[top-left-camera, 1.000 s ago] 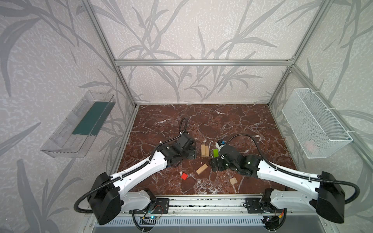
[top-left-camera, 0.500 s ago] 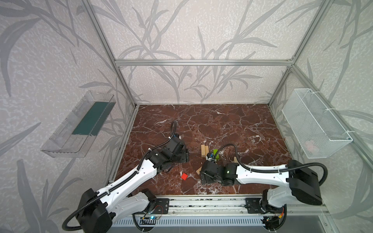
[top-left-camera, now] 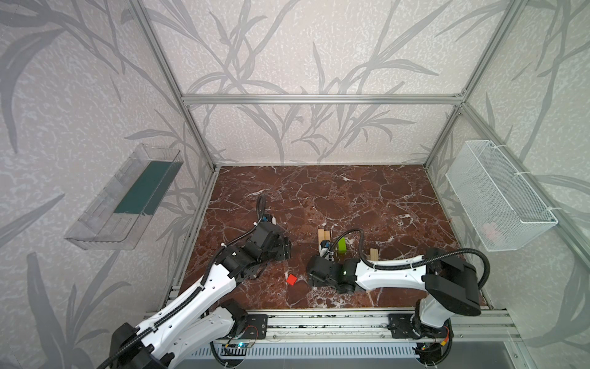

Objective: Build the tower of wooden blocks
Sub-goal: 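Lower the right gripper over the flat wooden block and grasp it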

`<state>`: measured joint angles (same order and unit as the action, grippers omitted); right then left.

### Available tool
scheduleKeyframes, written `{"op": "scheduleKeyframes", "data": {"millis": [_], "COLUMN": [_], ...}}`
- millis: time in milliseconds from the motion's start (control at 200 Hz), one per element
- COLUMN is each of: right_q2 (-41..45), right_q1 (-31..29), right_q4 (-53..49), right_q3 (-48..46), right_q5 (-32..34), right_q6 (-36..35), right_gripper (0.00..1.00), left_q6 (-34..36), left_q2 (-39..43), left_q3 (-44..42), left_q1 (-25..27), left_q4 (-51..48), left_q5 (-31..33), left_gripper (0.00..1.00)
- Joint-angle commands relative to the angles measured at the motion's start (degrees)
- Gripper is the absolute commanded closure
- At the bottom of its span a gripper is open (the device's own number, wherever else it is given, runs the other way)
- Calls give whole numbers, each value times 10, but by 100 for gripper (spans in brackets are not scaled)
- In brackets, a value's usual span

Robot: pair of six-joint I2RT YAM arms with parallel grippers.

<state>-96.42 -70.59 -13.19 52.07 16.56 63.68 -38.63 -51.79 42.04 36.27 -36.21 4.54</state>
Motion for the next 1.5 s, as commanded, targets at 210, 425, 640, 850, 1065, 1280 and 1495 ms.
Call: {"op": "scheduleKeyframes", "data": {"millis": [210,425,640,850,1065,1280,1495], "right_q2": [-37,-70,-111,-149,-170,-177,-186], "right_q1": [9,13,20,21,21,25,34], "right_q4": [-18,-27,-50,-157,-197,-201,-199], "right_q3": [37,74,123,191,221,228,234], "right_q5": [45,42,33,33,34,35,28], "right_q6": [2,-32,-71,-101,-115,-120,-128], "right_gripper": [17,23,30,42,53,60,61], "left_q6": [-19,-36,-43,-48,-51,-51,-52], "left_q2": [29,54,78,87,86,84,81], "left_q3": [-13,-20,-21,-27,-33,-33,-34], "left_q1": [-9,-11,-14,-14,-15,-15,-15], "left_q4": [-31,-47,-61,-62,-54,-53,-47], "left_q5": [35,55,68,62,52,49,42], "left_gripper": [22,22,19,19,19,19,19]}}
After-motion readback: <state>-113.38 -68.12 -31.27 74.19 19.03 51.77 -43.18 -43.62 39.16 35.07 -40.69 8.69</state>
